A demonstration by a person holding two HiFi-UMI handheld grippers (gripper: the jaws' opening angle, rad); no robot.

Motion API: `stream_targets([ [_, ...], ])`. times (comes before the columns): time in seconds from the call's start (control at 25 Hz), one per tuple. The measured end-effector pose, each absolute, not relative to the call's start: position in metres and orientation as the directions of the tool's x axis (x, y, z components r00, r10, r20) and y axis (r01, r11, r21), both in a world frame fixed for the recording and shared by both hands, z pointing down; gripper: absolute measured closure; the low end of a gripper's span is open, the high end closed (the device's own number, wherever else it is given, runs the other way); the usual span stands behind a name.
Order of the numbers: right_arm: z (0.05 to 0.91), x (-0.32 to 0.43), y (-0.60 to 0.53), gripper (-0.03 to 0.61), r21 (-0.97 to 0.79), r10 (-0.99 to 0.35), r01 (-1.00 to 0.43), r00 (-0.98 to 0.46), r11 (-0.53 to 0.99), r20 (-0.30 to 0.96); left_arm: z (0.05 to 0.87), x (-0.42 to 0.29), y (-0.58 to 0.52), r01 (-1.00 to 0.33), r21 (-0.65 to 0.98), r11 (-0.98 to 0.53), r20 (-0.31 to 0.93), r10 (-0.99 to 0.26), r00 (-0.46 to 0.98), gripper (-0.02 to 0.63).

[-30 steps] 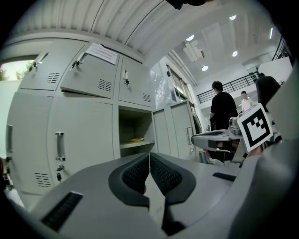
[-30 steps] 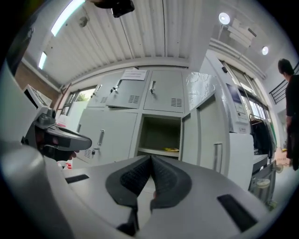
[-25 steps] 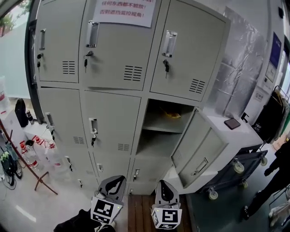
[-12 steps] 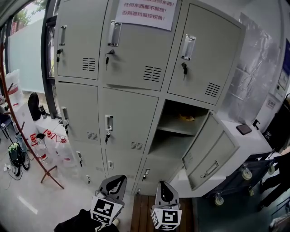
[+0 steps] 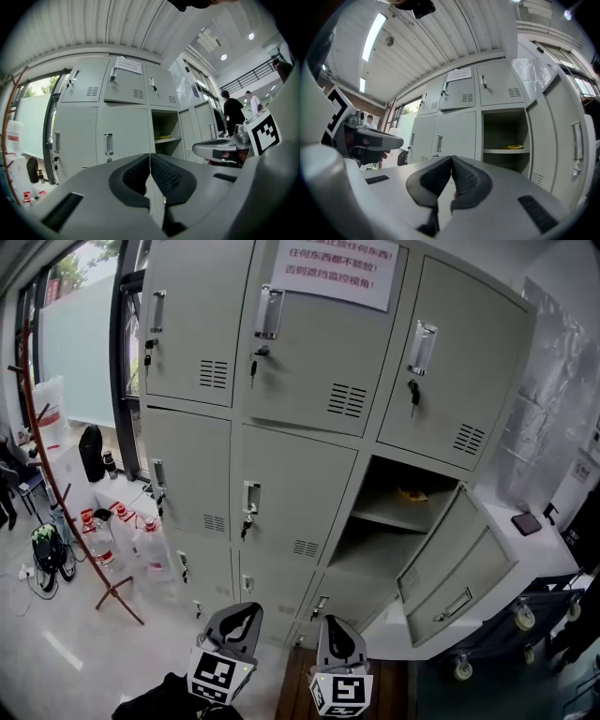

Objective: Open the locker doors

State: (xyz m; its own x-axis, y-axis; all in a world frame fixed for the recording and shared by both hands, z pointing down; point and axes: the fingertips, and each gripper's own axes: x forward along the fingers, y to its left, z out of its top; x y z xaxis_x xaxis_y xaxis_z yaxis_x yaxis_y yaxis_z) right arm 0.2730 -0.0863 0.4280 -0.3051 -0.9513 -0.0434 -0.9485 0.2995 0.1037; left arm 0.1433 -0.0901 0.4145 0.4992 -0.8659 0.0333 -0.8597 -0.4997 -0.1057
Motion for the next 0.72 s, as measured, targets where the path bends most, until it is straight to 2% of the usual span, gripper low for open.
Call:
stream_targets([
  [0.4, 0.421, 0.192, -0.144, 0.561, 0.115, -0.901, -0.899, -0.431, 0.424, -0.053, 0.409, 0.060, -0.128, -0.921, -0.122, -0.369, 0.029, -0.929, 0.368, 0.588],
  [0.72, 0.408, 0.133, -0.211, 0.561, 0.123, -0.893, -0.892, -0.445, 0.436, -0.060, 0.402, 0.000, -0.191, -0.929, -0.117, -0.352, 0.030, -0.936, 0.351, 0.588],
])
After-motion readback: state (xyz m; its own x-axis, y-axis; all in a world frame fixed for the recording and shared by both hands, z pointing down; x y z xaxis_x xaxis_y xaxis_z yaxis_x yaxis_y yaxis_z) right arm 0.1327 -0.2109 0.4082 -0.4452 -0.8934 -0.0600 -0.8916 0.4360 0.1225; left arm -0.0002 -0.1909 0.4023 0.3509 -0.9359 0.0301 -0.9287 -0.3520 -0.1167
